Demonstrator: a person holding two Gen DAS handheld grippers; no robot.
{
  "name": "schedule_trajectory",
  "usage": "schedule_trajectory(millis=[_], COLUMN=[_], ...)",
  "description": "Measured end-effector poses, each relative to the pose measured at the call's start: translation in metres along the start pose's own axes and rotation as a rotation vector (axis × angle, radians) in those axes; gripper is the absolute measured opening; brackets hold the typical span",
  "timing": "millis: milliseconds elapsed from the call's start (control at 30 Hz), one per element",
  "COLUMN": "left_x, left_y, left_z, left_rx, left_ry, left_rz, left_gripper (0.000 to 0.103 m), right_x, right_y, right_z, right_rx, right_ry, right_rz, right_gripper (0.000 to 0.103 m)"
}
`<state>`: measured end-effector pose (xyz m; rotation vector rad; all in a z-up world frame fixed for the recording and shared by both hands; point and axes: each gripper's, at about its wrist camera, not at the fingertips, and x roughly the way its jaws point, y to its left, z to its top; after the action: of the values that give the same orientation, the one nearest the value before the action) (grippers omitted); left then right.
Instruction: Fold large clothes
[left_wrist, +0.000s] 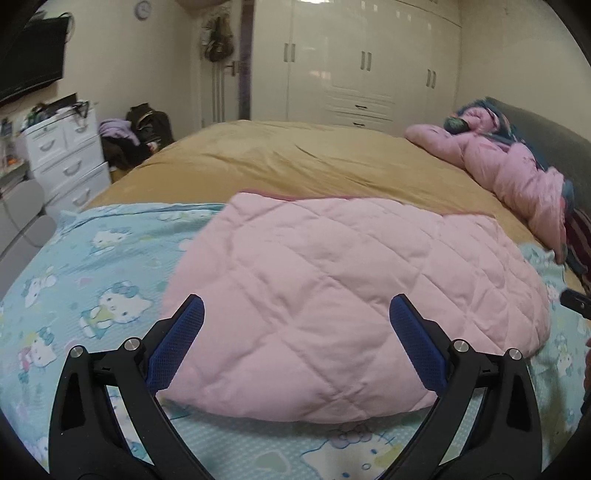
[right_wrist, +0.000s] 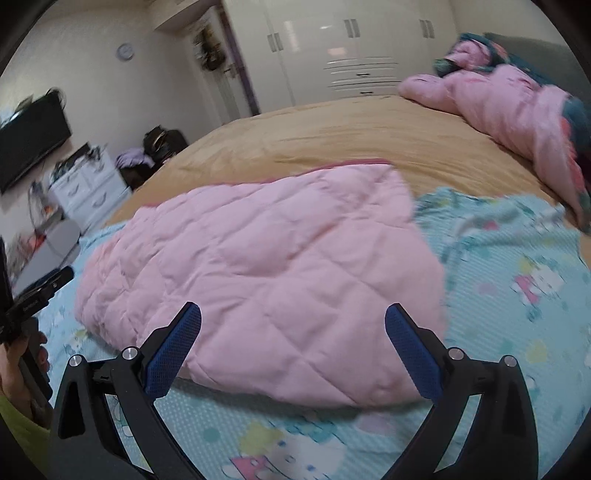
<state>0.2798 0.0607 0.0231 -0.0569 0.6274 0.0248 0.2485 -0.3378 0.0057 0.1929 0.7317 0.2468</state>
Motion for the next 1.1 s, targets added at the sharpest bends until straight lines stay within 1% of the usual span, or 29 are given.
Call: schedule_trajectory(millis=[67,133,233,400,533,667,767,867,967,1033,1100], left_x=[-0.005,-0.007,-0.007,-0.008,-0.008,-0.006,-0.003,0.001,0.011,0.019,0.028], left_y=[0.012,0.023,0.038,0.057,0.065,0.068,0.072,0.080,0.093,0.107,0.116], left_z=[-0.002,-0.003,-0.008,-0.016,-0.023,-0.032,-0.040,-0.050,-0.061,-0.069,-0.075], left_rx=[-0.019,-0.030,-0.052,-0.064,-0.073,-0.086,-0.105,-0.166,-0.258,-0.375,-0.478], left_ry=[0.000,0.006,0.027,0.053,0.076,0.100,0.134,0.175,0.228,0.256,0.265], left_rz=[0.015,0.043,0.060,0.091,0.100,0.086,0.070,0.009,-0.061,-0.165,-0.239], left_gripper=[0.094,0.094,0.094,0.094,0.094,0.094,0.094,0.094,0.094,0.094,0.094], right_x=[-0.010,-0.016,-0.022,-0.020,-0.019,-0.015,-0.008,0.002,0.014,0.024,0.034], right_y=[-0.013,-0.025,-0.043,-0.059,-0.065,-0.066,-0.067,-0.069,-0.076,-0.084,-0.093], right_z=[-0.003,-0.006,-0.011,-0.024,-0.036,-0.048,-0.059,-0.070,-0.075,-0.077,-0.078], right_rx=[0.015,0.028,0.057,0.101,0.127,0.148,0.178,0.226,0.290,0.361,0.433], right_ry=[-0.010,-0.009,-0.015,0.007,0.031,0.068,0.106,0.147,0.177,0.193,0.215], right_rz=[-0.029,-0.040,-0.054,-0.064,-0.053,-0.027,0.006,0.063,0.117,0.174,0.220], right_gripper=[0.099,0.099,0.099,0.099,0.099,0.099,0.099,0.099,0.099,0.099,0.099])
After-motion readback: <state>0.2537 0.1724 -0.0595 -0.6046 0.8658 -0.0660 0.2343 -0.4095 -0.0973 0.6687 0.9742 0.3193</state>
